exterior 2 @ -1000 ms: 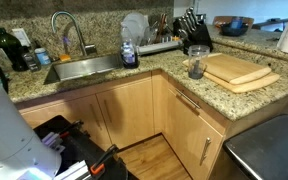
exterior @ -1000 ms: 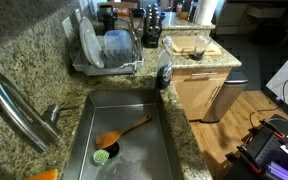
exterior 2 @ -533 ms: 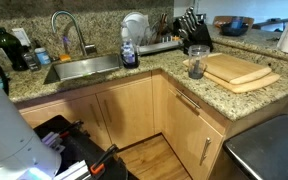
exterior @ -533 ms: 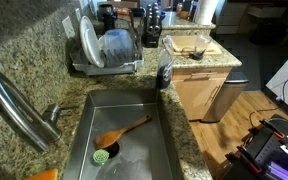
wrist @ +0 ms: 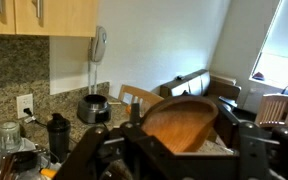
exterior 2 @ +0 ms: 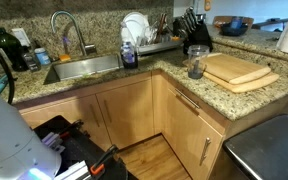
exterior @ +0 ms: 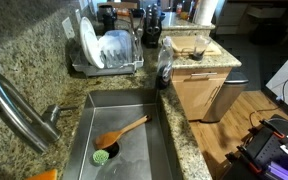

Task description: Move the wooden spoon from the dish rack to the blender cup

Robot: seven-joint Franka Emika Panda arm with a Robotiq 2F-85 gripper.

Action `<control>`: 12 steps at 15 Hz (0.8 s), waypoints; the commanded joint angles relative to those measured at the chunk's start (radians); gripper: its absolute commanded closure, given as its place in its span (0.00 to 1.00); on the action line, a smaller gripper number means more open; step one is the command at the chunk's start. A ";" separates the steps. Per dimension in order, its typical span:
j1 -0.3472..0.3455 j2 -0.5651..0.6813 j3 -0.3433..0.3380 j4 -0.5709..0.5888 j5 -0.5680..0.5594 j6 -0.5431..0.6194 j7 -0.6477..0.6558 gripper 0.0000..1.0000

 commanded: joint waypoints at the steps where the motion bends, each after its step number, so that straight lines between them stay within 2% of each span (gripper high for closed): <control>1: -0.005 0.002 -0.025 -0.007 0.004 -0.026 0.016 0.28; 2: -0.012 0.001 -0.027 -0.010 0.007 -0.034 0.020 0.28; 3: -0.008 0.009 -0.028 -0.035 -0.021 -0.042 0.036 0.53; 5: -0.019 0.020 -0.021 -0.072 -0.120 -0.063 0.091 0.53; 9: -0.022 0.064 -0.085 -0.098 -0.418 -0.110 0.278 0.53; 10: -0.009 0.064 -0.067 -0.090 -0.336 -0.072 0.219 0.28; 12: -0.015 0.079 -0.086 -0.090 -0.401 -0.085 0.266 0.28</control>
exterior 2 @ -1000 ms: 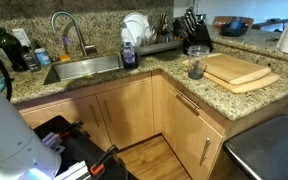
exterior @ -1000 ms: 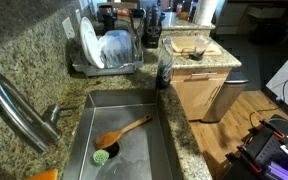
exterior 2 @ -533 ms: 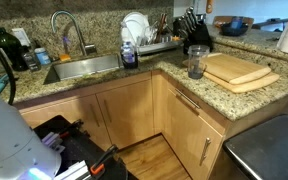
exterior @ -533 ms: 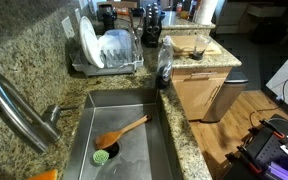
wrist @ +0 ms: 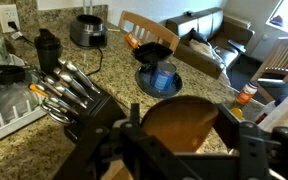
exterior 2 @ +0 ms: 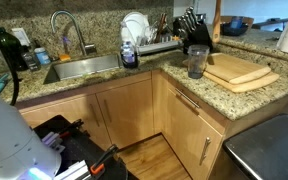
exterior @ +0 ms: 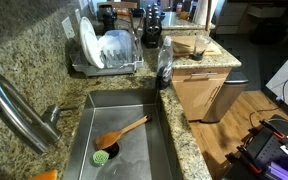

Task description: Move the wooden spoon from the dish rack to the blender cup

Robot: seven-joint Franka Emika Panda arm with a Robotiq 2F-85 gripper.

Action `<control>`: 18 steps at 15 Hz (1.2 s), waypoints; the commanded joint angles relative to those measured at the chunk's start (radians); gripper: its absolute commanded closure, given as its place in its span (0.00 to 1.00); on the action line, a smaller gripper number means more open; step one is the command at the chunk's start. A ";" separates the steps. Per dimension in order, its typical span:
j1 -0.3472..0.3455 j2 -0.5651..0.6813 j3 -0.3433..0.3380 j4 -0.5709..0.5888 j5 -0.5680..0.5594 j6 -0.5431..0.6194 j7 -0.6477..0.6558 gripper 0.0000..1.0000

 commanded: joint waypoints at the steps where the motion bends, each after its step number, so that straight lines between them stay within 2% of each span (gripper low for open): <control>1: 0.004 0.001 -0.010 0.003 -0.006 -0.005 0.006 0.28; 2: 0.005 -0.001 -0.010 0.003 -0.007 -0.005 0.006 0.53; 7: 0.032 -0.023 -0.042 0.026 -0.147 -0.002 0.203 0.53; 8: 0.014 -0.007 -0.022 0.022 -0.114 -0.003 0.144 0.28; 10: 0.019 -0.011 -0.026 0.034 -0.140 -0.003 0.186 0.28; 11: 0.020 -0.012 -0.026 0.035 -0.141 -0.003 0.188 0.53; 14: 0.051 -0.042 0.003 -0.023 -0.120 -0.006 0.173 0.53; 16: 0.087 -0.066 0.008 -0.069 -0.168 -0.007 0.203 0.53; 17: 0.064 -0.013 0.003 0.005 -0.147 -0.004 0.188 0.28; 18: 0.080 -0.016 0.006 -0.007 -0.153 -0.002 0.190 0.28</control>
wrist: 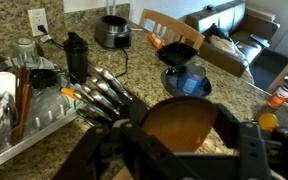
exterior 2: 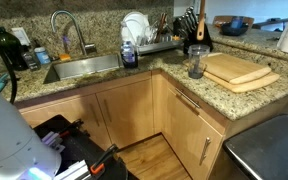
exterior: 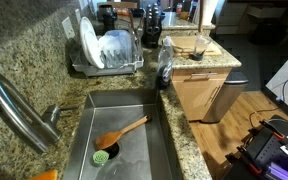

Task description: Move the wooden spoon from the dish rack to the blender cup

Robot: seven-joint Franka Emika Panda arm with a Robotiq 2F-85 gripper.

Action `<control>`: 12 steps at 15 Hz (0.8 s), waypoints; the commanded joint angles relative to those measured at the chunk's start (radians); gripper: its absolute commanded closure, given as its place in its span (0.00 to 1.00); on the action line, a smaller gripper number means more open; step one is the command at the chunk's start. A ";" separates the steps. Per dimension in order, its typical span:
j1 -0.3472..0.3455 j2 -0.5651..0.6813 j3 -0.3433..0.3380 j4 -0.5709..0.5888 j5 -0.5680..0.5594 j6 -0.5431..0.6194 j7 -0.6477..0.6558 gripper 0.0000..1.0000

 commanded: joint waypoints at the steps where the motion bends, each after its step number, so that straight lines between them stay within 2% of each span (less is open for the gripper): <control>1: 0.007 -0.003 0.005 -0.006 -0.010 0.000 0.008 0.28; 2: 0.012 -0.007 0.005 -0.011 -0.012 0.000 0.009 0.28; 3: 0.008 -0.011 0.009 -0.022 0.019 -0.003 -0.033 0.53; 6: 0.015 -0.008 0.001 -0.092 0.002 0.028 -0.090 0.53; 7: 0.012 -0.002 0.004 -0.045 -0.009 0.004 -0.042 0.53; 8: 0.012 0.003 0.004 -0.054 -0.009 0.004 -0.046 0.28; 12: 0.013 0.007 0.004 -0.045 -0.010 0.004 -0.044 0.28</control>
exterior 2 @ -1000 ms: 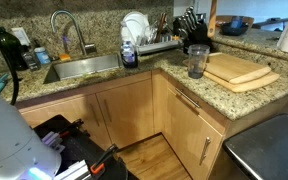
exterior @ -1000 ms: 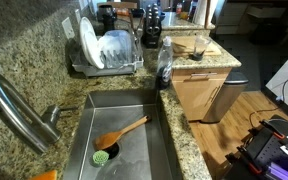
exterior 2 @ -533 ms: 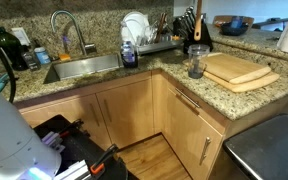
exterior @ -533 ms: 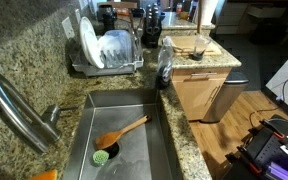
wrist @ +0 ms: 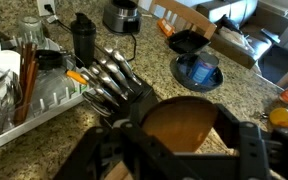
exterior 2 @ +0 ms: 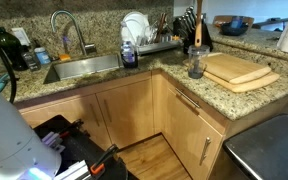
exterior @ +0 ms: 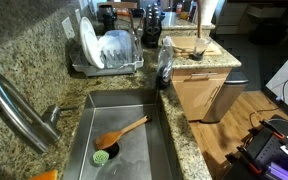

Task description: Move the wooden spoon from the dish rack to the blender cup

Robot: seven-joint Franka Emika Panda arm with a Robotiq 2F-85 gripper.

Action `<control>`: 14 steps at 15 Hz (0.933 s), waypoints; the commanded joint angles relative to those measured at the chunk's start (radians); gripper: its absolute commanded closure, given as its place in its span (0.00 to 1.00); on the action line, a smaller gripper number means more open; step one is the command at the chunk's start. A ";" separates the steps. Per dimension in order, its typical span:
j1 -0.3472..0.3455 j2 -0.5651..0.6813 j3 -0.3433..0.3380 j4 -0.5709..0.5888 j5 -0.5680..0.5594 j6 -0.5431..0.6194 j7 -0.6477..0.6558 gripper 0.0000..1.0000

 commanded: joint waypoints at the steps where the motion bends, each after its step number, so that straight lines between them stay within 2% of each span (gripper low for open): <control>1: -0.001 0.004 0.003 -0.003 -0.016 0.004 0.007 0.53; 5: -0.016 0.017 -0.012 -0.048 -0.023 -0.006 0.019 0.53; 6: -0.008 0.020 -0.002 -0.024 -0.016 -0.001 0.011 0.28; 9: -0.015 0.034 -0.009 -0.032 -0.017 0.000 0.011 0.28; 10: -0.017 0.037 -0.004 -0.032 -0.006 -0.004 0.006 0.53; 14: -0.025 0.059 0.000 -0.037 0.011 -0.004 0.009 0.53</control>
